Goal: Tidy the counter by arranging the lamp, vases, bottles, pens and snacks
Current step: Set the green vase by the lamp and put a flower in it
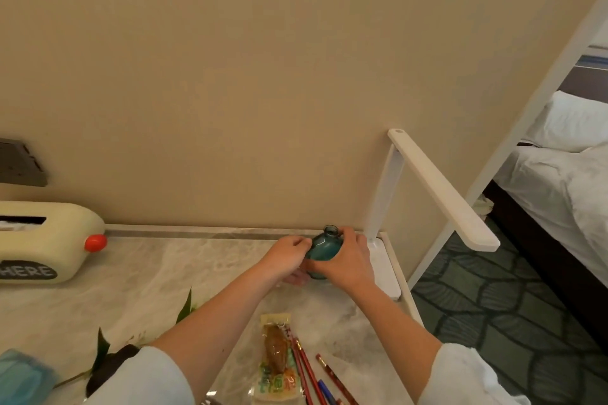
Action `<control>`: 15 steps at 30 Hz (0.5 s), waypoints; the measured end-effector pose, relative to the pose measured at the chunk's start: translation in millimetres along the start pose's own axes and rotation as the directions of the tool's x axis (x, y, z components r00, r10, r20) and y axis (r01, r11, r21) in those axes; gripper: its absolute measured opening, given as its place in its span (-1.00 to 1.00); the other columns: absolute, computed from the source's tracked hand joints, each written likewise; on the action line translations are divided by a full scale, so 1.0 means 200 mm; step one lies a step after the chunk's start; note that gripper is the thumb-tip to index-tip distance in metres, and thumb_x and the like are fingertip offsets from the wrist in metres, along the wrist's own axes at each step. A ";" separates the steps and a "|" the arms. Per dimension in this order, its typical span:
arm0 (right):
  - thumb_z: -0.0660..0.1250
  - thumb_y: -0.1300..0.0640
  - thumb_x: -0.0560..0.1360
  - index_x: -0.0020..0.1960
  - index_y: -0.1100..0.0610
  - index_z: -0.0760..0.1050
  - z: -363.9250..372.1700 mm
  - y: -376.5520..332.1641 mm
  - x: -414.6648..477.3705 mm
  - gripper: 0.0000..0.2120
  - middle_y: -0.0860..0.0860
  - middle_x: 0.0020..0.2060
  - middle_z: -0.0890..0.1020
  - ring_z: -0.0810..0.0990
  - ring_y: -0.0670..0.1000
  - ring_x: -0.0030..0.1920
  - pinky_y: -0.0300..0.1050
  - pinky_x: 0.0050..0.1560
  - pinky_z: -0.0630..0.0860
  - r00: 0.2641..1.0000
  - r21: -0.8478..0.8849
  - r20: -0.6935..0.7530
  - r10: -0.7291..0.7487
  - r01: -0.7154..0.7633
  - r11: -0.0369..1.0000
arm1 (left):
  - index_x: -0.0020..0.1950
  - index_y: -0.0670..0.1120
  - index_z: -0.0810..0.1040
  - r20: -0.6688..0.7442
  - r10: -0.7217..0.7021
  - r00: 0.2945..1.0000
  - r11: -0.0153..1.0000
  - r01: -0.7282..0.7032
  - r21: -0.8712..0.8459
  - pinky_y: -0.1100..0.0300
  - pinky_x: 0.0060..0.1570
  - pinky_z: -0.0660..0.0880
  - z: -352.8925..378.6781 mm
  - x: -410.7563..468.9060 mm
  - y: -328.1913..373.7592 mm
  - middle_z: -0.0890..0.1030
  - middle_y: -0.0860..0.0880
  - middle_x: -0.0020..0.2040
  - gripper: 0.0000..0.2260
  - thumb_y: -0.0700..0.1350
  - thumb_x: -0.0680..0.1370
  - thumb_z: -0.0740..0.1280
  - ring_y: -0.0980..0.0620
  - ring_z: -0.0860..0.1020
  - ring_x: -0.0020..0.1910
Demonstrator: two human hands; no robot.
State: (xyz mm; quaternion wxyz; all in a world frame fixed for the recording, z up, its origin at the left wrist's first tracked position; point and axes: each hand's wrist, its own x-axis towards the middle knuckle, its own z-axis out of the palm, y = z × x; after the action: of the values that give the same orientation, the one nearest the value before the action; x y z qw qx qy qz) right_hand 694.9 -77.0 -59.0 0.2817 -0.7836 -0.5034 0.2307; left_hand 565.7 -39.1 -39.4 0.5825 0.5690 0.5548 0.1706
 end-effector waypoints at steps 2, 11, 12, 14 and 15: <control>0.54 -0.25 0.08 0.30 0.01 0.28 0.00 0.01 0.03 -0.10 0.01 0.19 0.35 0.41 0.07 0.23 -0.02 0.16 0.50 1.000 -0.001 -0.015 -0.007 0.007 1.000 | 0.18 -0.04 0.49 -0.018 0.011 1.000 1.000 -0.011 -0.021 -0.04 -0.02 0.61 0.01 0.03 0.00 0.61 -0.12 0.03 -0.74 0.01 0.65 0.09 -0.19 0.66 -0.15; 0.54 -0.03 0.19 0.34 -0.02 0.33 -0.02 0.09 0.07 -0.23 -0.03 0.18 0.37 0.45 0.00 0.13 -0.05 0.13 0.50 0.996 0.072 -0.026 -0.081 0.082 0.994 | -0.05 0.00 0.54 -0.111 0.106 0.988 0.994 -0.110 -0.029 0.02 -0.15 0.59 0.06 0.09 0.02 0.57 -0.11 -0.03 -0.77 -0.03 0.65 0.11 -0.19 0.62 -0.20; 0.51 0.01 0.21 0.31 -0.03 0.37 -0.03 0.09 0.07 -0.30 -0.04 0.17 0.40 0.48 -0.02 0.09 -0.08 0.08 0.51 0.995 0.087 -0.035 -0.091 0.093 0.992 | -0.11 0.01 0.54 -0.118 0.112 0.987 0.993 -0.116 -0.029 0.06 -0.21 0.58 0.06 0.10 0.02 0.57 -0.12 -0.04 -0.75 -0.03 0.65 0.11 -0.18 0.61 -0.22; 0.44 0.07 0.22 0.22 -0.06 0.43 -0.04 0.10 0.06 -0.43 -0.05 0.13 0.47 0.53 -0.04 0.02 -0.08 -0.01 0.54 0.992 0.099 -0.072 -0.105 0.112 0.989 | -0.21 0.05 0.51 -0.132 0.131 0.983 0.990 -0.136 -0.031 0.10 -0.25 0.55 0.08 0.11 0.02 0.57 -0.14 -0.06 -0.71 -0.04 0.65 0.11 -0.18 0.60 -0.25; 0.42 0.08 0.23 0.21 -0.08 0.44 -0.05 0.10 0.06 -0.45 -0.06 0.13 0.51 0.55 -0.04 0.01 -0.05 -0.03 0.56 0.991 0.091 -0.088 -0.105 0.113 0.989 | -0.23 0.06 0.50 -0.140 0.138 0.981 0.989 -0.143 -0.032 0.05 -0.21 0.56 0.08 0.11 0.02 0.58 -0.14 -0.06 -0.70 -0.04 0.65 0.11 -0.19 0.62 -0.22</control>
State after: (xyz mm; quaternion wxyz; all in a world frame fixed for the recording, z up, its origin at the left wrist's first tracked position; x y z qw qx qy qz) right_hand 719.6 -75.1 -65.9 0.3518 -0.7494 -0.5216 0.2063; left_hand 588.8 -27.1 -51.1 0.5411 0.5815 0.5483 0.2614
